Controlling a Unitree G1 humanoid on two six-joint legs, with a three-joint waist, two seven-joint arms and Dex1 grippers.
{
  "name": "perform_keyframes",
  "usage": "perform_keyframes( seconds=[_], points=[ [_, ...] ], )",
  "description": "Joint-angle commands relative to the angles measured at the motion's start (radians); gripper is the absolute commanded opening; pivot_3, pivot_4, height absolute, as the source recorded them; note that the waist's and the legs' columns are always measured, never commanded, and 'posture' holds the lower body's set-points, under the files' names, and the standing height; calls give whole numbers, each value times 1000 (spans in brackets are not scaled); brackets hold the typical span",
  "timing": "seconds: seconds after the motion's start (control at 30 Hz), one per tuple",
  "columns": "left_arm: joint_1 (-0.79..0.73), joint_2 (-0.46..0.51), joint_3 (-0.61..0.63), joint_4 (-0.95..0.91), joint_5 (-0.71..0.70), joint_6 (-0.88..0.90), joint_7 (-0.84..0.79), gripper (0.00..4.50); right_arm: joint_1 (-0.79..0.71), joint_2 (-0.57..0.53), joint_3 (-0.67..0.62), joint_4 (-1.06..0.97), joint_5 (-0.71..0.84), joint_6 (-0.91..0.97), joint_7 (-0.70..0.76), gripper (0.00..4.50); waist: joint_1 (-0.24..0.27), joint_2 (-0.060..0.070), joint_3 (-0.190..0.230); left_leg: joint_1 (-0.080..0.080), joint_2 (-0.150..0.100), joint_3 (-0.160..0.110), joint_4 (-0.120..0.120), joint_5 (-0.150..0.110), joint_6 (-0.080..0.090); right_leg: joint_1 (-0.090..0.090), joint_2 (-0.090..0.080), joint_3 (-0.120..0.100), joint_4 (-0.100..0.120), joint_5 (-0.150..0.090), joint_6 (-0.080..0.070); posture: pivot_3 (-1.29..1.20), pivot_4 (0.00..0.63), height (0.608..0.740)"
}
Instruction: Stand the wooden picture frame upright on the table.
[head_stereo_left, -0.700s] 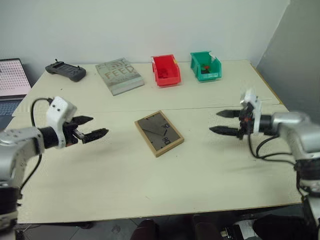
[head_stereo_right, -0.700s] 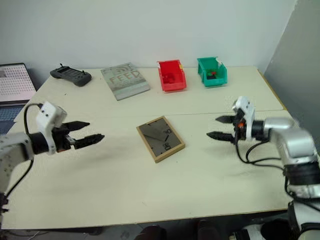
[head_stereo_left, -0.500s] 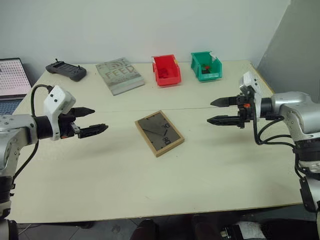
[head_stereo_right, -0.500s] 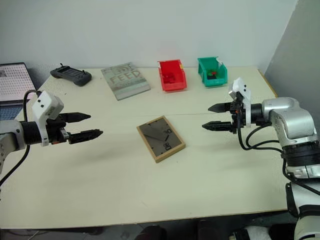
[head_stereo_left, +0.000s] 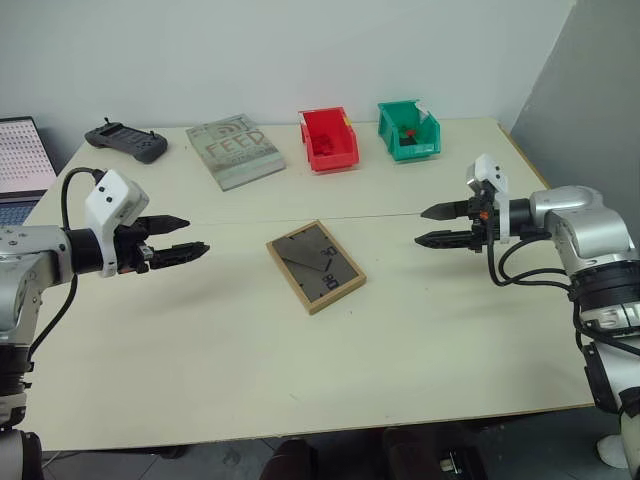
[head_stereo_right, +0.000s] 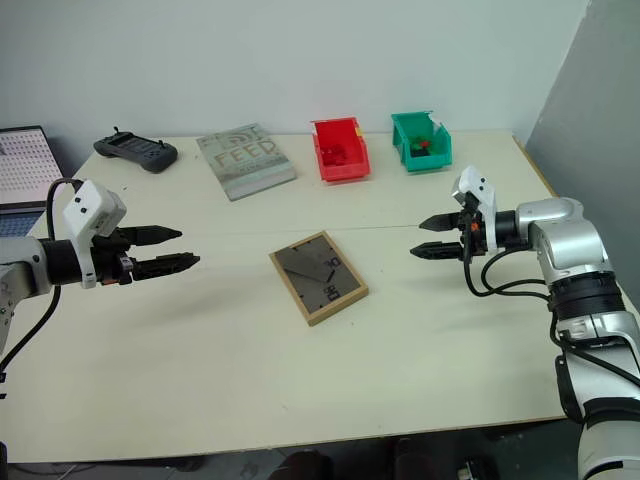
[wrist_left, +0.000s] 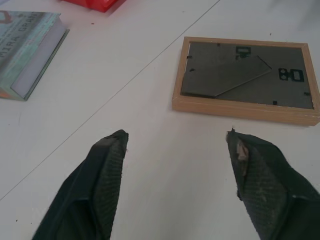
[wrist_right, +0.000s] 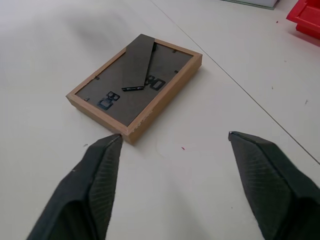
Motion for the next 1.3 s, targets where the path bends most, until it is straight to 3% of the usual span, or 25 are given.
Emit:
perform_keyframes(
  seconds=[0.03, 0.17, 0.37, 0.6, 0.9, 1.0, 1.1, 1.3],
  points=[
    [-43, -64, -1, 22, 46, -69, 81, 2351, -67, 72, 0, 121, -76, -120, -108, 2352, 0, 0, 0, 0, 0, 0, 0, 1, -1, 0, 0, 0, 0, 0, 0, 0, 150, 740],
    [-46, -190, -29, 42, 113, -114, 215, 1295, -108, 217, -3, 264, -136, -218, -272, 1186, -1, 0, -1, 0, 0, 0, 1, 1, -2, -1, 0, 0, 2, 0, 0, 0, 150, 740],
    [-17, -366, -95, -11, 186, -102, 382, 64, -133, 377, 34, 436, -255, -401, -470, 0, -8, 0, -1, -8, 0, 1, 3, 2, -3, -8, 0, 1, 2, 1, 0, 0, 150, 740],
    [1, -497, -204, -31, 283, -85, 503, 25, -120, 497, 67, 540, -342, -501, -584, 0, -12, -1, -2, -7, -1, 0, 3, 2, -3, -8, 0, 1, 4, 1, 0, 0, 150, 740],
    [11, -518, -298, -152, 266, 9, 417, 25, 1, 521, 63, 303, -287, -399, -401, 0, -17, -1, -2, -7, -1, 0, 3, 2, -3, -7, 0, 1, 4, 1, 0, 0, 150, 740],
    [19, -503, -309, -213, 242, 55, 375, 25, 64, 490, 82, 151, -267, -313, -326, 0, -18, -1, -2, -7, -1, 0, 3, 2, -3, -7, 0, 1, 5, 1, 0, 0, 150, 740],
    [70, -429, -346, -362, 218, 111, 286, 25, 173, 425, 114, -102, -239, -181, -241, 0, -19, -1, -2, -8, -1, -1, 3, 2, -3, -8, 0, 1, 4, 1, 0, 0, 150, 740],
    [149, -308, -371, -543, 185, 178, 179, 25, 298, 334, 153, -397, -220, -27, -179, 0, -15, -1, -2, -8, -1, -2, 3, 2, -3, -8, 0, 1, 4, 1, 0, 0, 150, 740]
  ],
)
